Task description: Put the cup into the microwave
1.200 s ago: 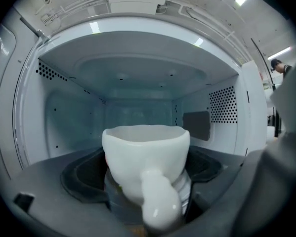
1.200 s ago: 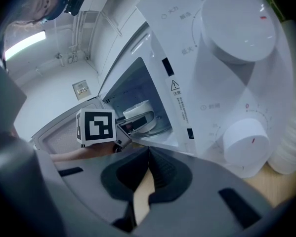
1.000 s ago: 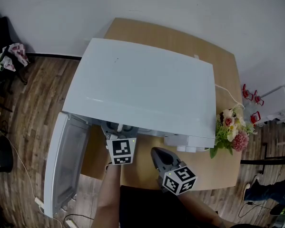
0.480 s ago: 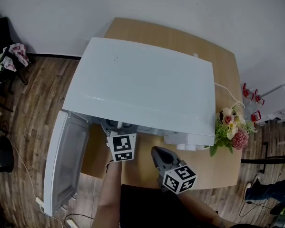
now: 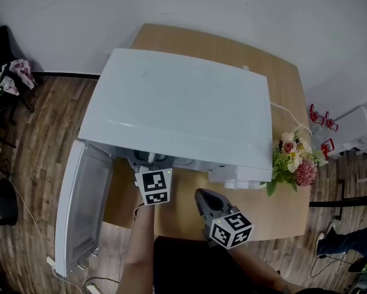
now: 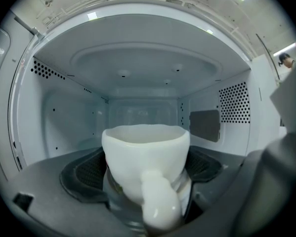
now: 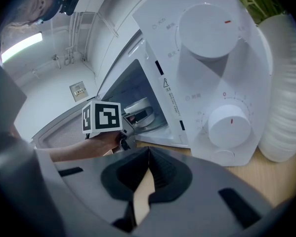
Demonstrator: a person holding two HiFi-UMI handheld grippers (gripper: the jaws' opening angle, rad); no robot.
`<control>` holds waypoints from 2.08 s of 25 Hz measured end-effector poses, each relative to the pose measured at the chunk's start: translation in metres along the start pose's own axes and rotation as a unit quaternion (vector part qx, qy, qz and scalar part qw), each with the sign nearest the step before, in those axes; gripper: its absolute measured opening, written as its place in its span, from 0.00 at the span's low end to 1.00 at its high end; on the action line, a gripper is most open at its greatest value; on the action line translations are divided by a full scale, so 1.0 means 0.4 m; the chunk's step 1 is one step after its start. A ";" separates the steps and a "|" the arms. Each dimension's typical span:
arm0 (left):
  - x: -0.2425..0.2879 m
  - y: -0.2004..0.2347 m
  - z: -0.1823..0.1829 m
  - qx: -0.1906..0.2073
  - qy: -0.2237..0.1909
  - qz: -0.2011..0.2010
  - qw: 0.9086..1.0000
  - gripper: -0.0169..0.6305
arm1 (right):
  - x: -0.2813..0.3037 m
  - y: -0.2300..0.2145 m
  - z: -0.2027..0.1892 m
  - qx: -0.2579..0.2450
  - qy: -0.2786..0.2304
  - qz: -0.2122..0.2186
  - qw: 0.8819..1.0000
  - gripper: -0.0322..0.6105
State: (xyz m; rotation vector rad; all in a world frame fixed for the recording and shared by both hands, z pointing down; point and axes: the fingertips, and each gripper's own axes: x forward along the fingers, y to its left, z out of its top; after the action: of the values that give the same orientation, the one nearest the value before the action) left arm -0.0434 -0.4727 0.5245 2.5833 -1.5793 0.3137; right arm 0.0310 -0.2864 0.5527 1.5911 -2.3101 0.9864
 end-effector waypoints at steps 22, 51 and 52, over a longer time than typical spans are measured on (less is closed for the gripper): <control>-0.096 -0.011 -0.022 -0.003 0.010 -0.016 1.000 0.73 | -0.033 0.045 -0.020 0.005 -0.015 0.013 1.000 0.04; -0.353 -0.030 -0.069 -0.032 0.020 0.010 0.999 0.73 | -0.115 0.098 -0.048 -0.046 -0.052 -0.009 0.998 0.04; -0.361 -0.035 -0.068 -0.037 0.022 0.009 0.999 0.73 | -0.118 0.098 -0.046 -0.045 -0.054 -0.009 0.997 0.04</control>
State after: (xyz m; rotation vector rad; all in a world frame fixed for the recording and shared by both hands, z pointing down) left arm -0.0981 -0.3357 0.5190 2.4912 -1.5710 0.3052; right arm 0.0121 -0.2306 0.5276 1.6646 -2.3703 0.7979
